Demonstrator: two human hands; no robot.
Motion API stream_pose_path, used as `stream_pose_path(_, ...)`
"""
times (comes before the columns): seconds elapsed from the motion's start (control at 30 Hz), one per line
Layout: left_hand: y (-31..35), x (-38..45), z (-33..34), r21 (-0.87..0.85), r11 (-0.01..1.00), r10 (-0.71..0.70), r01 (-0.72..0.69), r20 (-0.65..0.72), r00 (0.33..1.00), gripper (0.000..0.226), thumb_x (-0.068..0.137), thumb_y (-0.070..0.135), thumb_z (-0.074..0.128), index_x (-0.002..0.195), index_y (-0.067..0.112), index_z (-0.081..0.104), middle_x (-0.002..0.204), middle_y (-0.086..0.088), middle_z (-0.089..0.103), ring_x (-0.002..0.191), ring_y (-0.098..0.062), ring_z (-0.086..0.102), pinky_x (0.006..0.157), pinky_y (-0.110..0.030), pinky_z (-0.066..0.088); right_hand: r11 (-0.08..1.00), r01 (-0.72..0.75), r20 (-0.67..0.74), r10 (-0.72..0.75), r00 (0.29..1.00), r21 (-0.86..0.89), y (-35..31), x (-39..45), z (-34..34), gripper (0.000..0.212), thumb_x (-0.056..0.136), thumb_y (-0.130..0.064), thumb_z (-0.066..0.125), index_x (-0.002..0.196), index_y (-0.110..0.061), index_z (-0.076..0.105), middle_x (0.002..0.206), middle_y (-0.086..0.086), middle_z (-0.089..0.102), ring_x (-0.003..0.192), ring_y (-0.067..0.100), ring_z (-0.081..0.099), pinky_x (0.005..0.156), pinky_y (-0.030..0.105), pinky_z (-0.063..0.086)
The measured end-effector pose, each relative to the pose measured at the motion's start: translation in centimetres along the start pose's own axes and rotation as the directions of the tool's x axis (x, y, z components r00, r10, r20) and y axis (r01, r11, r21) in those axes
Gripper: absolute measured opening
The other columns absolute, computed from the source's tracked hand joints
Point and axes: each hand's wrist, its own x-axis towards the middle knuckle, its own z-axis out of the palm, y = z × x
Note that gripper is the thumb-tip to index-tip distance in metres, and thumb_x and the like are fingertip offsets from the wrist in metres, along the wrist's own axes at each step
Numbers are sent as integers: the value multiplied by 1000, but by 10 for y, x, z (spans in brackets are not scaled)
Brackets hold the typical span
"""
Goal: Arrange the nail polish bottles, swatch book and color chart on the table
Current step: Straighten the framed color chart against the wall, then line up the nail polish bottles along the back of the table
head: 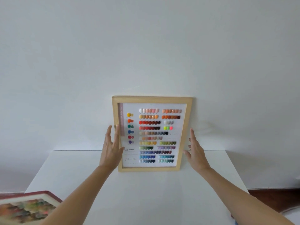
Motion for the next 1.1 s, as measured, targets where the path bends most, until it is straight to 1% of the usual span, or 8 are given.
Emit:
stream_pose_path(0.1,13,-7,-1,40,996,85,-83,-72,994,100,86,9,65,152,27,-7,159,-12,0,146,-36,14,114,-56,30,999,-19,-4,18,1000,-34,1,-14,-12,106,85,-4,63,140,-51,-15,126,14,50,92,12,51,88,40,51)
stream_pose_path(0.17,24,-14,0,48,991,129,-125,-84,988,94,87,11,64,153,24,-2,159,-11,3,147,-34,11,115,-58,25,998,-36,-9,36,999,-57,3,-26,-21,105,86,-4,63,141,-50,-14,124,13,51,90,15,53,88,38,50)
stream_pose_path(0.3,50,-28,12,27,976,219,-218,-38,975,88,88,14,63,153,21,4,160,-11,9,149,-30,10,117,-58,21,996,-58,5,59,998,-67,13,-52,-46,99,88,-9,62,142,-49,-10,121,9,53,100,18,54,95,42,48)
stream_pose_path(0.37,65,-37,21,12,967,255,-255,-7,967,85,89,14,61,153,21,7,160,-10,12,149,-28,10,119,-55,18,996,-75,17,76,997,-57,20,-65,-62,92,89,-11,61,144,-46,-4,118,7,54,97,16,53,95,37,46)
stream_pose_path(0.6,126,-76,63,-145,937,336,-317,140,931,79,91,14,60,153,23,12,156,-2,21,143,-23,27,112,-43,38,988,-146,10,146,989,-41,63,-102,-130,69,88,-9,61,144,-28,25,107,6,58,91,22,60,89,32,51)
stream_pose_path(0.73,163,-100,96,-164,942,326,-293,239,915,75,93,19,57,153,24,12,157,0,22,144,-21,27,115,-40,35,985,-158,25,161,987,-75,95,-118,-166,59,89,-9,60,139,-25,35,102,3,61,90,18,61,82,24,47)
stream_pose_path(0.9,219,-130,137,-193,941,328,-278,319,889,69,93,20,57,151,22,21,155,1,27,141,-18,33,111,-31,35,981,-160,98,171,980,-109,142,-136,-197,34,89,-5,59,122,-11,57,107,9,67,93,16,61,86,26,49)
stream_pose_path(1.1,277,-148,180,-200,944,327,-262,461,825,59,96,27,53,149,30,26,153,7,31,136,-13,40,110,-27,37,977,-166,253,196,947,-135,189,-158,-206,26,89,-5,58,114,-10,63,113,8,67,97,10,59,82,12,42)
